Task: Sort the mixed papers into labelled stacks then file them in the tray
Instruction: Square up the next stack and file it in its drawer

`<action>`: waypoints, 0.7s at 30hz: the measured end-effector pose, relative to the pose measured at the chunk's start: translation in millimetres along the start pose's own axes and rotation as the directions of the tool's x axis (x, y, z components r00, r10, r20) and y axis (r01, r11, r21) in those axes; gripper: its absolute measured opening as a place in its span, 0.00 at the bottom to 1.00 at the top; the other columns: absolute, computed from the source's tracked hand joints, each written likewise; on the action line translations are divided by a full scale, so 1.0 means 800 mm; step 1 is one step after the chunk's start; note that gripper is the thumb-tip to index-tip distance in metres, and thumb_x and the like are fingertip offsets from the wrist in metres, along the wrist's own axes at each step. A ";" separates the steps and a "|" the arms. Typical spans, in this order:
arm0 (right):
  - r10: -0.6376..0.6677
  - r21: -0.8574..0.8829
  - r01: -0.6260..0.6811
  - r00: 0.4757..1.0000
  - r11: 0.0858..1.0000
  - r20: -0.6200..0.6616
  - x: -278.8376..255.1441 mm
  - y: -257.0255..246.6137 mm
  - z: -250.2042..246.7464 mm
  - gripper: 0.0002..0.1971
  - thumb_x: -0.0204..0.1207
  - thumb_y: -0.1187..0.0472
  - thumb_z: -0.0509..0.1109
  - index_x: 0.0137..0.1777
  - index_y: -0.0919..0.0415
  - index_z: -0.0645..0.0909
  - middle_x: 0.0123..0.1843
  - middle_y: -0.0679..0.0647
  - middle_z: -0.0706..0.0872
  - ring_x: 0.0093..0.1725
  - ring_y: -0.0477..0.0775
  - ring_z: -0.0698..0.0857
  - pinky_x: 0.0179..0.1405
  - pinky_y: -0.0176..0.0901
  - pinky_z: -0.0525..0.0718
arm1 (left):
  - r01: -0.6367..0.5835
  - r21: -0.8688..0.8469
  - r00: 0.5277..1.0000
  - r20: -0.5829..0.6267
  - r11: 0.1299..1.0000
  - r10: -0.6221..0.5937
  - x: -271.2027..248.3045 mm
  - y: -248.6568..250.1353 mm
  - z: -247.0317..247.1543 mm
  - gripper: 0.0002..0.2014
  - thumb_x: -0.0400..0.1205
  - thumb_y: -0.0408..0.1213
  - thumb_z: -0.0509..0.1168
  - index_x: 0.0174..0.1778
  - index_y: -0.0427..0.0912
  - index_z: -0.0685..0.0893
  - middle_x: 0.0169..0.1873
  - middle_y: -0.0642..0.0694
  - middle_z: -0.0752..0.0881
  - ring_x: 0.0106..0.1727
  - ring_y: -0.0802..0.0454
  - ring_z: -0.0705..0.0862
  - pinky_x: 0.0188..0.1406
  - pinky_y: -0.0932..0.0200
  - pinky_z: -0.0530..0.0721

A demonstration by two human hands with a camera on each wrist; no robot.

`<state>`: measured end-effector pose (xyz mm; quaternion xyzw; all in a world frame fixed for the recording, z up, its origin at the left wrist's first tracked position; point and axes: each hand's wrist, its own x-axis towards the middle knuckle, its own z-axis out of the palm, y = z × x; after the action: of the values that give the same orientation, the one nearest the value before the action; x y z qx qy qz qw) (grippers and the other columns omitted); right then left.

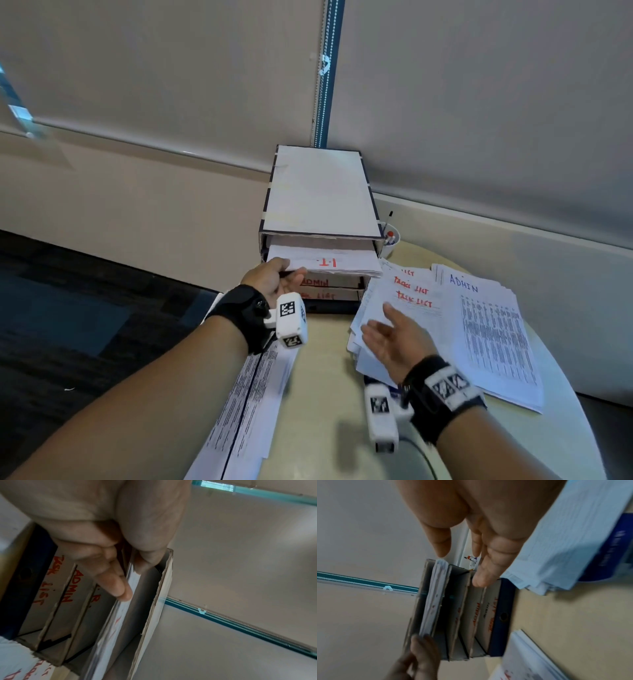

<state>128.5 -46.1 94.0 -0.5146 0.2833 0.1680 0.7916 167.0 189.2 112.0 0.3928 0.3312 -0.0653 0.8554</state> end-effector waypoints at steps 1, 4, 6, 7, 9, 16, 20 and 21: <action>0.015 -0.021 -0.015 1.000 1.000 -0.009 -0.005 0.014 -0.010 0.14 0.84 0.60 0.69 0.64 0.66 0.76 0.59 0.70 0.83 0.55 0.66 0.88 0.49 0.52 0.88 | 0.008 -0.047 1.000 0.005 0.999 -0.008 0.006 0.001 0.005 0.07 0.86 0.30 0.63 0.57 0.33 0.75 0.38 0.32 0.91 0.26 0.49 0.88 0.21 0.62 0.87; 0.064 -0.041 -0.066 0.997 0.997 -0.043 -0.015 0.048 -0.042 0.14 0.83 0.61 0.70 0.63 0.69 0.78 0.55 0.71 0.85 0.48 0.65 0.89 0.41 0.52 0.92 | 0.034 -0.181 0.999 0.007 0.983 -0.033 0.015 0.001 0.021 0.06 0.87 0.31 0.62 0.50 0.30 0.76 0.30 0.34 0.90 0.38 0.44 0.90 0.42 0.55 0.91; 0.074 -0.034 -0.076 0.996 0.997 -0.058 -0.018 0.061 -0.062 0.14 0.82 0.62 0.70 0.62 0.71 0.79 0.50 0.71 0.86 0.43 0.65 0.90 0.36 0.49 0.92 | 0.035 -0.217 0.999 0.005 0.976 -0.035 0.020 -0.002 0.029 0.08 0.88 0.32 0.61 0.47 0.30 0.77 0.27 0.36 0.89 0.44 0.44 0.89 0.50 0.54 0.89; 0.076 -0.032 -0.077 0.996 0.996 -0.057 -0.019 0.065 -0.070 0.13 0.82 0.63 0.71 0.61 0.71 0.79 0.49 0.70 0.86 0.42 0.65 0.90 0.35 0.49 0.92 | 0.032 -0.232 0.999 0.003 0.972 -0.032 0.021 -0.004 0.032 0.08 0.88 0.33 0.61 0.47 0.31 0.77 0.26 0.36 0.89 0.47 0.45 0.89 0.52 0.54 0.88; 0.073 -0.033 -0.074 0.996 0.997 -0.045 -0.022 0.068 -0.084 0.11 0.82 0.63 0.70 0.60 0.70 0.79 0.48 0.71 0.86 0.42 0.66 0.90 0.35 0.49 0.92 | 0.037 -0.296 0.999 0.000 0.955 -0.039 0.023 -0.008 0.035 0.07 0.88 0.32 0.61 0.46 0.33 0.77 0.27 0.38 0.90 0.56 0.45 0.89 0.54 0.53 0.88; 0.073 -0.099 -0.077 0.996 0.992 -0.043 -0.029 0.065 -0.122 0.07 0.83 0.64 0.68 0.54 0.69 0.81 0.45 0.69 0.85 0.38 0.63 0.89 0.32 0.47 0.91 | -0.014 0.501 0.987 -0.132 0.865 0.092 0.046 -0.032 -0.036 0.07 0.81 0.31 0.62 0.37 0.36 0.77 0.25 0.40 0.84 0.27 0.47 0.81 0.23 0.60 0.77; 0.123 -0.237 -0.126 0.992 0.963 -0.028 -0.039 0.071 -0.146 0.04 0.84 0.68 0.65 0.50 0.69 0.77 0.33 0.66 0.82 0.28 0.59 0.82 0.26 0.44 0.83 | 0.268 0.963 0.876 -0.248 0.010 0.414 0.053 -0.050 -0.198 0.25 0.72 0.51 0.72 0.61 0.42 0.81 0.62 0.37 0.81 0.60 0.38 0.83 0.55 0.48 0.84; 0.156 -0.249 -0.157 0.987 0.956 -0.025 -0.041 0.073 -0.152 0.04 0.84 0.68 0.66 0.49 0.69 0.76 0.33 0.66 0.80 0.29 0.59 0.80 0.27 0.45 0.80 | 0.362 0.932 0.842 -0.330 0.007 0.426 0.045 -0.053 -0.240 0.36 0.68 0.56 0.73 0.71 0.47 0.76 0.69 0.38 0.76 0.67 0.37 0.79 0.62 0.44 0.82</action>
<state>36.6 -131.8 34.9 -0.5868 0.3017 0.2635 0.7038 79.7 302.8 -27.5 0.8850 0.3996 -0.1448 0.1901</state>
